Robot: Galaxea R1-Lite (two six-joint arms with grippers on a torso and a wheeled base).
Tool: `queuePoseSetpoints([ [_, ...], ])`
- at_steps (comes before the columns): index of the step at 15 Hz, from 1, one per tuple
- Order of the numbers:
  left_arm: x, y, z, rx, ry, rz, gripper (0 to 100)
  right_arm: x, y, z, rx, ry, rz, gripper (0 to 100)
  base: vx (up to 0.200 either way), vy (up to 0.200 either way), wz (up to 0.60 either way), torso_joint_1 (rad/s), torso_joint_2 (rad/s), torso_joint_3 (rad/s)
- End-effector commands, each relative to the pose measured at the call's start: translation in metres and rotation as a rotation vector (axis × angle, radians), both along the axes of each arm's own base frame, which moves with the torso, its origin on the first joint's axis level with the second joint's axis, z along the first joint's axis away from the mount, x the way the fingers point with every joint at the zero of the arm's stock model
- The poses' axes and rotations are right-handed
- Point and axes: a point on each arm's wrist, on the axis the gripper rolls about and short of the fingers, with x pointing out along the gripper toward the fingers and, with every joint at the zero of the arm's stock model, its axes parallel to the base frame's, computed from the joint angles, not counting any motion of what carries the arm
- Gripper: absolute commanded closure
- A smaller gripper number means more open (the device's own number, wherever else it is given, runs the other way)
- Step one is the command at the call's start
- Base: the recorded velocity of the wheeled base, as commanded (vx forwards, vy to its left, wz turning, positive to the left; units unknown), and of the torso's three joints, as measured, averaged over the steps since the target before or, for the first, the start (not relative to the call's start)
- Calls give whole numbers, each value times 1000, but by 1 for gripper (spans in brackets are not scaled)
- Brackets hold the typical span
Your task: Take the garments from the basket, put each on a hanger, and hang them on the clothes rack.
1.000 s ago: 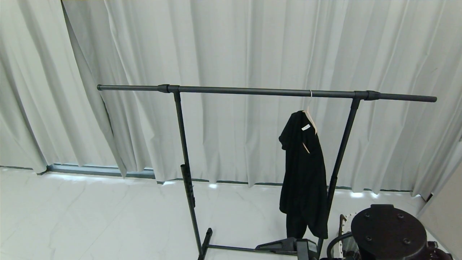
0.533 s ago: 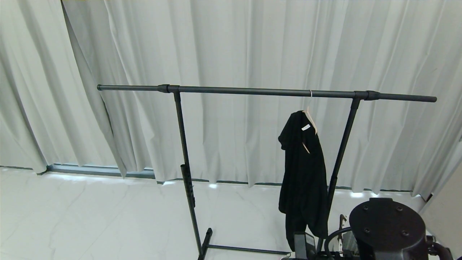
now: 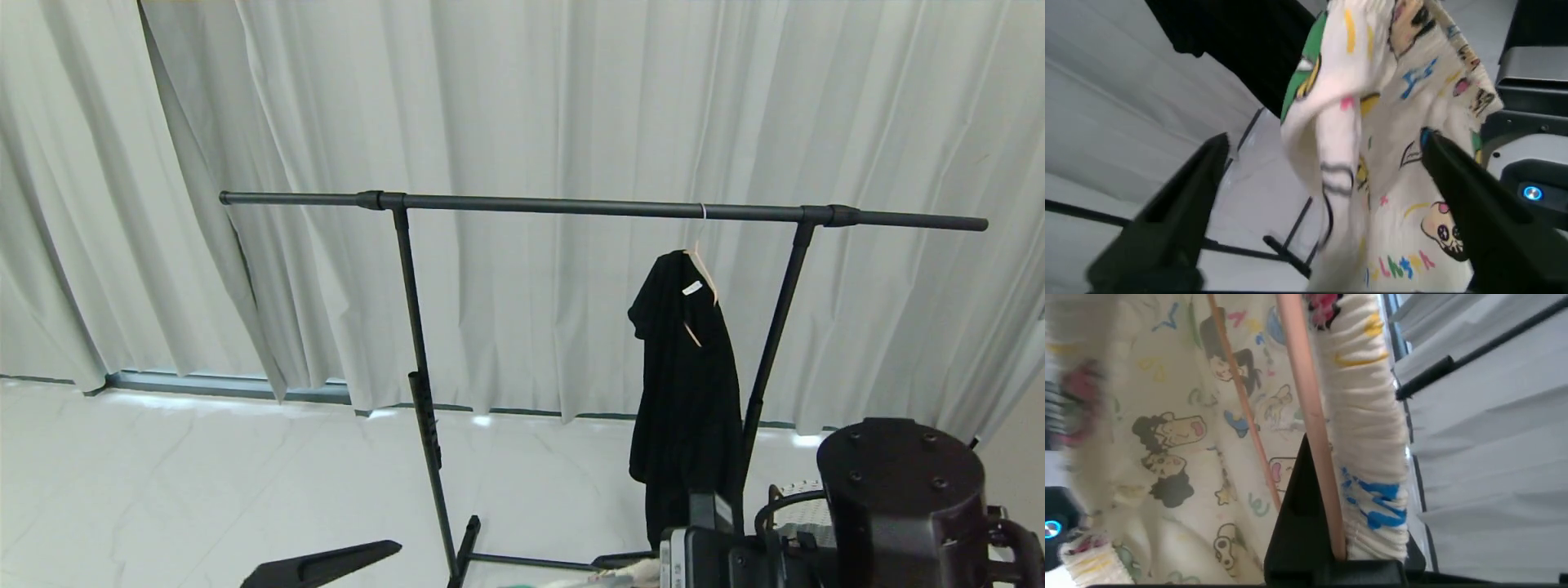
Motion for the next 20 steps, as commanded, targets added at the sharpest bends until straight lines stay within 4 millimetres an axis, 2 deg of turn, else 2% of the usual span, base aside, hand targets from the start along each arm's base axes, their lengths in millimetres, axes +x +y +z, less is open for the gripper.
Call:
queuePoseSetpoints([
  [1, 6, 17, 0, -32, -13, 103, 0, 7, -16, 8, 29, -18, -55, 100, 0, 0, 0, 0, 0, 0],
  [4, 6, 39, 2, -90, -48, 203, 0, 14, -39, 7, 28, -19, -134, 100, 0, 0, 0, 0, 0, 0],
  [6, 6, 49, -4, -89, -51, 269, 0, 16, -47, 9, 36, -24, -161, 100, 0, 0, 0, 0, 0, 0],
  [8, 8, 60, -20, -47, -29, 369, 0, 15, -51, 14, 60, -33, -157, 100, 0, 0, 0, 0, 0, 0],
  [12, 5, 67, -41, 19, 13, 391, 0, 13, -53, 19, 78, -49, -155, 100, 0, 0, 0, 0, 0, 0],
  [15, 7, 67, -43, 17, 40, 407, 0, 8, -55, 24, 93, -66, -140, 100, 0, 0, 0, 0, 0, 0],
  [16, 7, 68, -44, 7, 57, 401, 100, 8, -55, 25, 95, -73, -137, 100, 0, 0, 0, 0, 0, 0],
  [19, 11, 71, -45, 15, 65, 466, 100, 8, -56, 25, 96, -72, -142, 100, 0, 0, 0, 0, 0, 0],
  [20, 14, 76, -45, 14, 65, 535, 100, 8, -58, 22, 88, -61, -152, 100, 0, 0, 0, 0, 0, 0],
])
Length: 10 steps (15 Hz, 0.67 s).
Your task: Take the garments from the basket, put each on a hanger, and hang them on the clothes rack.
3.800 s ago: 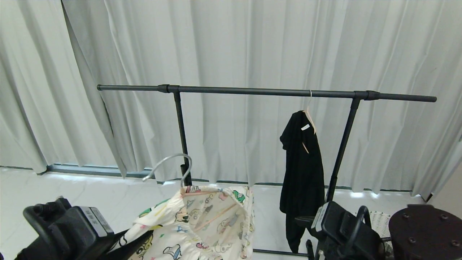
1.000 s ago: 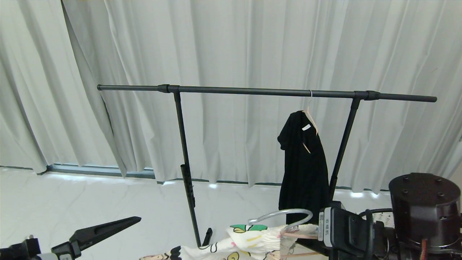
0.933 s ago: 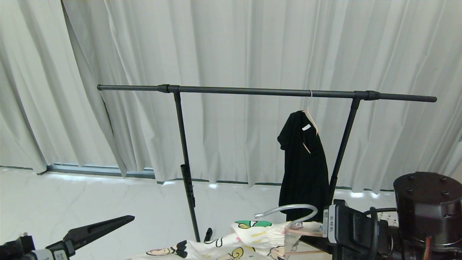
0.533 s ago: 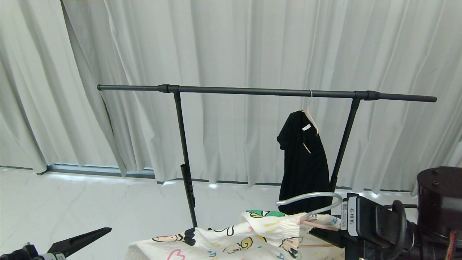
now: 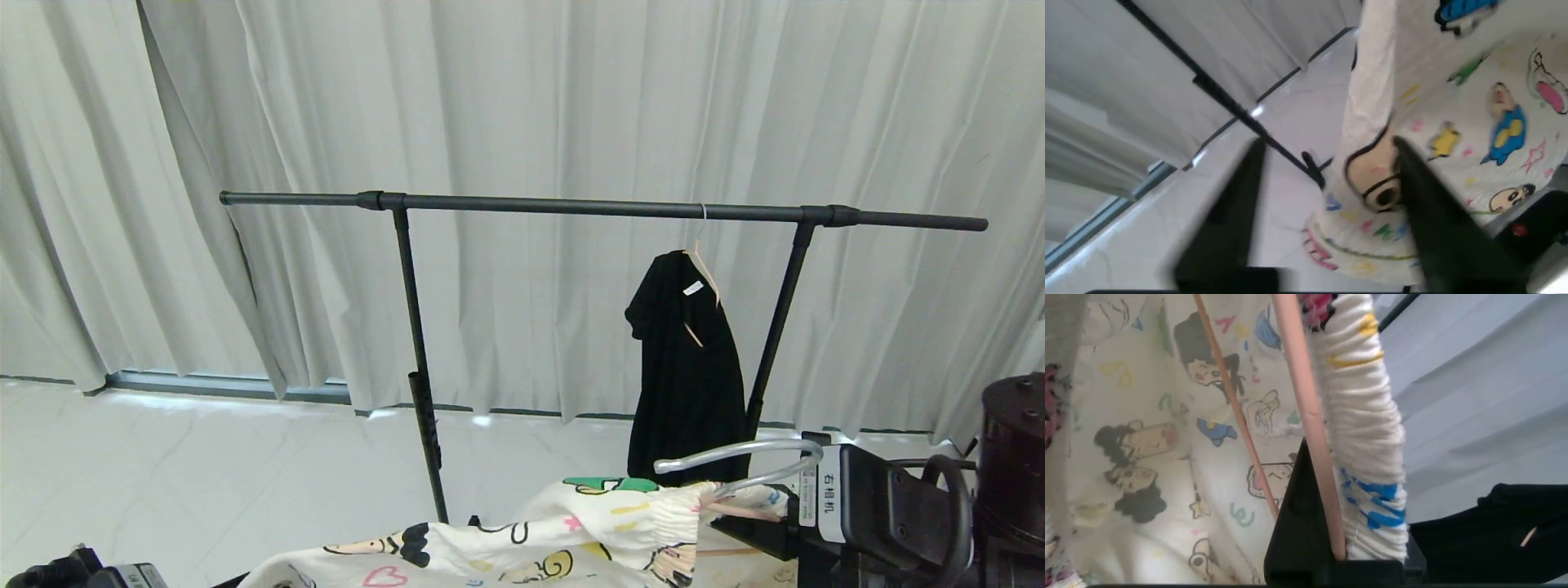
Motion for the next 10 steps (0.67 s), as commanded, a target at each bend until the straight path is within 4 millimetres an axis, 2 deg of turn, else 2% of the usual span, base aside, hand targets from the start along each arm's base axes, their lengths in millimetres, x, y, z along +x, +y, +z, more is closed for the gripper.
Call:
queuePoseSetpoints([
  [1, 7, 10, -1, 9, 8, 157, 100, 1, -6, -4, -11, 12, -24, 100, 0, 0, 0, 0, 0, 0],
  [5, 10, 26, -5, 17, 19, 371, 100, -3, -21, -5, 16, 45, -78, 100, 0, 0, 0, 0, 0, 0],
  [8, 7, 27, -13, 73, 33, 348, 100, -2, -23, -2, 51, 79, -108, 100, 0, 0, 0, 0, 0, 0],
  [10, 7, 27, -12, 108, 16, 322, 100, -2, -23, -3, 48, 79, -110, 100, 0, 0, 0, 0, 0, 0],
])
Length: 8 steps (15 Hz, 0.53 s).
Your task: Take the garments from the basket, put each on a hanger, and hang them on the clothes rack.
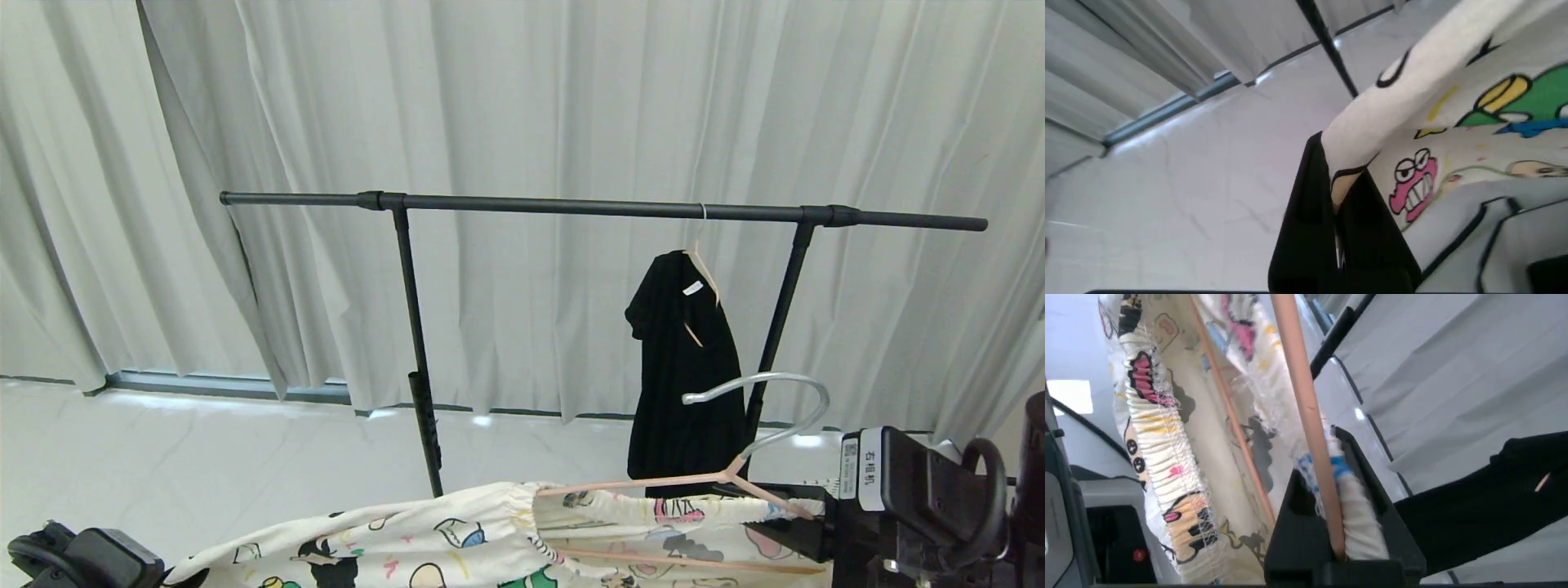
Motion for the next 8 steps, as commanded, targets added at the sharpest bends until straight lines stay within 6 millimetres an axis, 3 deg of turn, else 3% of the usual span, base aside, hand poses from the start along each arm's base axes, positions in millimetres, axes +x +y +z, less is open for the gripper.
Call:
queuePoseSetpoints([
  [1, 0, 0, 1, 5, -3, -2, 0, 0, 0, 1, 4, -3, -1, 100, 0, 0, 0, 0, 0, 0],
  [4, -2, 0, 5, -23, -41, -9, 0, 4, -5, -1, -5, 1, -39, 100, 0, 0, 0, 0, 0, 0],
  [8, -2, -4, 28, -165, -127, -147, 0, 19, -29, -11, -73, 23, -282, 100, 0, 0, 0, 0, 0, 0],
])
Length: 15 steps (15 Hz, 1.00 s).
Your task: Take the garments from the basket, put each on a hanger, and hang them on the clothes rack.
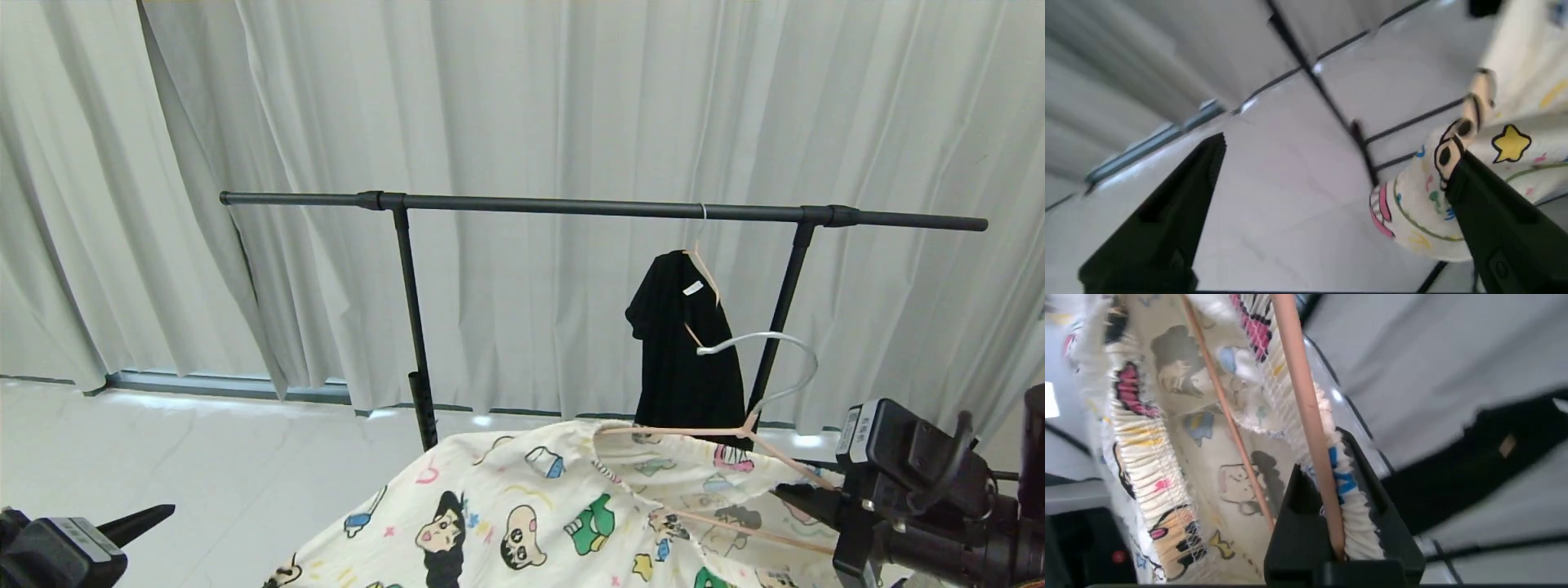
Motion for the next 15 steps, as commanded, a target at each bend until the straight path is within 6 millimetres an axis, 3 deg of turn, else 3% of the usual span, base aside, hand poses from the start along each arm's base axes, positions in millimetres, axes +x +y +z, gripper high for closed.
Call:
queuePoseSetpoints([
  [1, 2, -1, 13, -35, -48, -1, 0, 7, -13, -5, -30, 25, -97, 100, 0, 0, 0, 0, 0, 0],
  [3, 14, -5, 32, -119, -61, 27, 0, 9, -39, -7, -74, 72, -256, 100, 0, 0, 0, 0, 0, 0],
  [5, 23, -7, 39, -136, -52, 48, 0, 1, -58, -6, -94, 112, -345, 100, 0, 0, 0, 0, 0, 0],
  [10, 27, -8, 40, -118, -46, 79, 0, -51, -105, -9, -145, 258, -598, 100, 0, 0, 0, 0, 0, 0],
  [13, 30, -7, 37, -93, -38, 123, 0, -72, -118, -10, -137, 298, -753, 100, 0, -200, 0, -1, 5, 5],
  [15, 32, -8, 39, -94, -40, 123, 0, -77, -123, -11, -131, 307, -834, 100, 0, -200, 0, 7, 5, 2],
])
